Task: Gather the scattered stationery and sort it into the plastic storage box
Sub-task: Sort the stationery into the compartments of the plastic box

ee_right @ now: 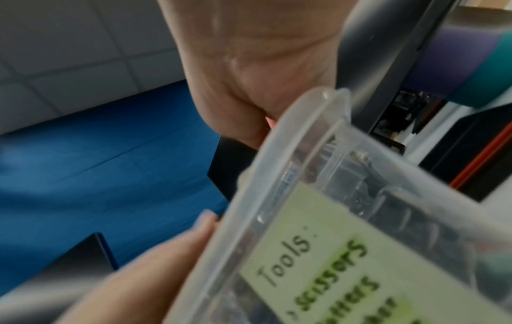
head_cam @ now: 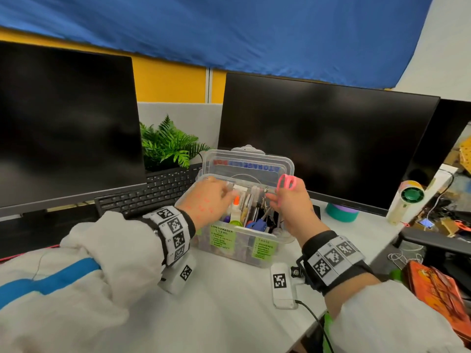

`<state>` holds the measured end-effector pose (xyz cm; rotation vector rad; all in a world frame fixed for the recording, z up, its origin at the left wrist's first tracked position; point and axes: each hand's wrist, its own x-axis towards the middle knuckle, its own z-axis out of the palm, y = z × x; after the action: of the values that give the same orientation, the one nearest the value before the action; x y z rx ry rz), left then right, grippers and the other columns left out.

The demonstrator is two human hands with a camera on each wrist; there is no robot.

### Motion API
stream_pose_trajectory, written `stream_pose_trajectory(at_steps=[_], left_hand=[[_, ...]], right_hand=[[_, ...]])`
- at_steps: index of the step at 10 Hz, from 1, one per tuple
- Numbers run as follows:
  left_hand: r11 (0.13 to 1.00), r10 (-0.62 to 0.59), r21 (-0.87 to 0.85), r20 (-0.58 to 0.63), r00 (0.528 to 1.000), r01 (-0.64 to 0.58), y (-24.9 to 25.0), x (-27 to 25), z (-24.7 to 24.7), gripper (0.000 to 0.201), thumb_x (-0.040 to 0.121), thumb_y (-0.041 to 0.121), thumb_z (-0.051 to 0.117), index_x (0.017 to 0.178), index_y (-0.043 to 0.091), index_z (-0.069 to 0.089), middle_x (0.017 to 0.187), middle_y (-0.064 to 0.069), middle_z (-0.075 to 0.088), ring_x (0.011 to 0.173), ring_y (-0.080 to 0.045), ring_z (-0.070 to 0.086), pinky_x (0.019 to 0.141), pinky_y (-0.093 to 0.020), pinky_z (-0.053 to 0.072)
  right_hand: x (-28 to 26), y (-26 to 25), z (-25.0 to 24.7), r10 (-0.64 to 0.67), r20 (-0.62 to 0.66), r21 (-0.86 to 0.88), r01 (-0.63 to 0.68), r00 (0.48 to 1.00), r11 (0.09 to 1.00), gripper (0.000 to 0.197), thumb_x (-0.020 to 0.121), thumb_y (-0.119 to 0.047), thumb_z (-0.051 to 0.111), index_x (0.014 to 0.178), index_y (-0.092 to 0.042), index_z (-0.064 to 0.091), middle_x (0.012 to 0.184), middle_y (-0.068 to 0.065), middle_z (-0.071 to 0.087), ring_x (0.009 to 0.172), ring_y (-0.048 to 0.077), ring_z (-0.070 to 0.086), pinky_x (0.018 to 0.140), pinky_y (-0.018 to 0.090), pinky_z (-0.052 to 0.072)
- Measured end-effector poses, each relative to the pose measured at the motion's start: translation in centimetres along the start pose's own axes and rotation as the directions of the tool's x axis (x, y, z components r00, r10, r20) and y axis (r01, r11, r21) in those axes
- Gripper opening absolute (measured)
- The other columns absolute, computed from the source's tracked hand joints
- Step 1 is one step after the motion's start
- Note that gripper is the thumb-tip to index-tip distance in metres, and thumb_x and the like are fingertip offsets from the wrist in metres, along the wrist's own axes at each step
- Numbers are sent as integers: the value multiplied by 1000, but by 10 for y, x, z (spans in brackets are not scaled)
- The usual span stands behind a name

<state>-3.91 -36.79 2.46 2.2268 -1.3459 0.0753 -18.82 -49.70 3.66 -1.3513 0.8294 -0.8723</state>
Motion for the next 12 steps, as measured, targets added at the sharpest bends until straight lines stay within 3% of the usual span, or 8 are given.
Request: stream_pose_trajectory(at_steps=[1, 2, 3, 4, 6, 8, 10, 12], left_hand=[[959, 270, -151, 219, 938, -241, 7, -15, 1, 50, 90, 72, 41, 121, 39, 63, 114, 17, 62, 104, -2, 59, 92, -33, 52], [940, 338, -69, 334, 880, -334, 4, -17, 7, 50, 92, 71, 35, 123, 42, 62, 114, 19, 68, 105, -3, 62, 94, -36, 53], [926, 358, 8, 304, 883, -378, 7, -19, 7, 44, 98, 64, 31, 118, 40, 63, 107, 15, 69, 99, -6, 62, 90, -36, 53], [919, 364, 51, 271, 891, -391, 10, -22, 9, 41, 101, 58, 32, 118, 38, 64, 108, 14, 70, 96, -6, 62, 85, -31, 51], [929, 352, 75, 124, 928, -363, 16, -37, 8, 37, 103, 50, 38, 122, 36, 66, 105, 13, 72, 92, -6, 62, 88, -31, 45], [937, 301, 162, 80, 950, -310, -18, -75, -25, 35, 94, 38, 56, 127, 32, 62, 120, 8, 66, 113, -12, 59, 101, -36, 46], [946, -15, 323, 4, 1000, 13, -84, -149, -92, 29, 94, 42, 58, 121, 33, 63, 117, 9, 62, 109, -12, 58, 95, -36, 50], [799, -440, 366, -186, 879, 477, -162, -272, -162, 21, 92, 41, 61, 108, 31, 69, 108, 5, 63, 100, -19, 62, 82, -30, 50]], right_hand=[[4, 4, -6, -200, 0, -318, 190, 980, 929, 64, 90, -9, 59, 144, -31, 33, 111, -1, 59, 96, 20, 62, 83, 35, 51], [9, 4, -2, -216, 105, -669, 230, 971, 707, 53, 94, -6, 57, 142, -24, 41, 114, 6, 58, 98, 25, 60, 69, 29, 46], [-4, 0, 8, -136, 196, -873, 236, 971, 426, 21, 97, -11, 54, 116, -11, 63, 119, 12, 63, 110, 28, 59, 92, 35, 50], [-8, 6, 10, -163, 246, -932, 279, 956, 229, 24, 94, -17, 56, 119, -16, 59, 123, 7, 57, 120, 28, 52, 106, 43, 41], [-21, 13, 6, 65, 336, -942, 334, 940, 40, 30, 104, -30, 35, 118, -24, 61, 126, 4, 57, 129, 31, 47, 113, 69, 15], [-38, 5, 46, -90, 262, -936, 276, 961, 220, 39, 92, -40, 45, 122, -22, 63, 127, 9, 61, 130, 36, 48, 115, 63, 17], [-103, 9, 151, -349, 634, -563, 721, 691, 405, 23, 87, -31, 64, 107, -23, 72, 116, 5, 64, 110, 25, 59, 98, 36, 46], [-182, 42, 261, -239, 875, -236, 803, 420, 546, 9, 87, -28, 67, 90, -28, 75, 97, -7, 70, 93, 13, 66, 83, 30, 55]])
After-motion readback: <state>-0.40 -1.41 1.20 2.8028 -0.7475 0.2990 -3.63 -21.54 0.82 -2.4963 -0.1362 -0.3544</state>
